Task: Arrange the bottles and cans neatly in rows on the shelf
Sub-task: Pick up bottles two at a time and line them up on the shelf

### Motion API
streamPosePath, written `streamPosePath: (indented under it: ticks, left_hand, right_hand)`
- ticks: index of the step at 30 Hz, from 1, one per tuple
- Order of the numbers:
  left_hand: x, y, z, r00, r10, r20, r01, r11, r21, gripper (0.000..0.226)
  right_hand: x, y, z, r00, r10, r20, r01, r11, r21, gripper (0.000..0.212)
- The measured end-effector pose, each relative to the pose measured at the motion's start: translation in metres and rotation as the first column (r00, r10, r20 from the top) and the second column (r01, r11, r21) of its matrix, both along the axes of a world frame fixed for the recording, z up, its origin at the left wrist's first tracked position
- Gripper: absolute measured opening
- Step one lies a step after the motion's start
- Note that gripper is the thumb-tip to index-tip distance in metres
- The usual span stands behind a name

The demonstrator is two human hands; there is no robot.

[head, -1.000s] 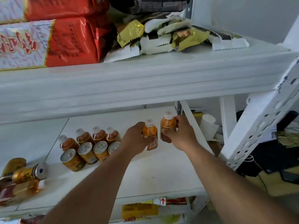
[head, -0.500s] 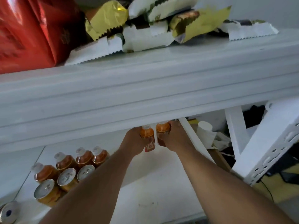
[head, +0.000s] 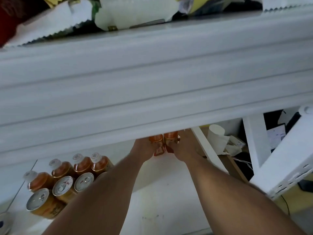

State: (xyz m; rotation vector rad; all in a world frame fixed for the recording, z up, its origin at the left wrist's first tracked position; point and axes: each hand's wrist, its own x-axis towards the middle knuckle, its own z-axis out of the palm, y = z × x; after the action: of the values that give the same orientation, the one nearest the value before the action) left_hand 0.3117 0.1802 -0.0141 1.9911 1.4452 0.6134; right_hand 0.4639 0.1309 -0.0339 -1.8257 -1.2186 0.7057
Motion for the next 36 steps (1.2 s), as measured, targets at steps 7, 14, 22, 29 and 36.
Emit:
streamPosePath:
  ticks: [7,14,22,29,36]
  left_hand:
    - [0.006,0.006,-0.006,0.999,0.030,0.039,-0.028,0.998,-0.057,0.035]
    - [-0.005,0.007,-0.014,0.990,0.032,-0.134,-0.051,0.989,-0.140,0.093]
    - [-0.030,-0.025,-0.003,0.866,-0.040,-0.498,0.038,0.999,-0.014,0.084]
    - [-0.039,-0.075,0.026,0.820,-0.056,-0.570,0.075,0.997,0.010,0.078]
    - [-0.053,-0.146,0.051,0.838,-0.003,-0.546,0.005,1.000,0.003,0.074]
  right_hand:
    - [0.002,0.005,-0.007,0.999,0.003,0.038,-0.001,0.999,-0.040,0.061]
    - [0.001,-0.006,0.006,0.994,0.021,0.110,0.006,0.971,-0.241,0.081]
    - [-0.010,-0.034,0.009,0.958,0.078,0.275,0.035,0.922,-0.386,0.040]
    - [-0.027,-0.067,0.028,0.802,0.321,0.504,-0.090,0.899,-0.429,0.055]
    - [-0.038,-0.111,0.050,0.737,0.423,0.528,-0.219,0.887,-0.406,0.045]
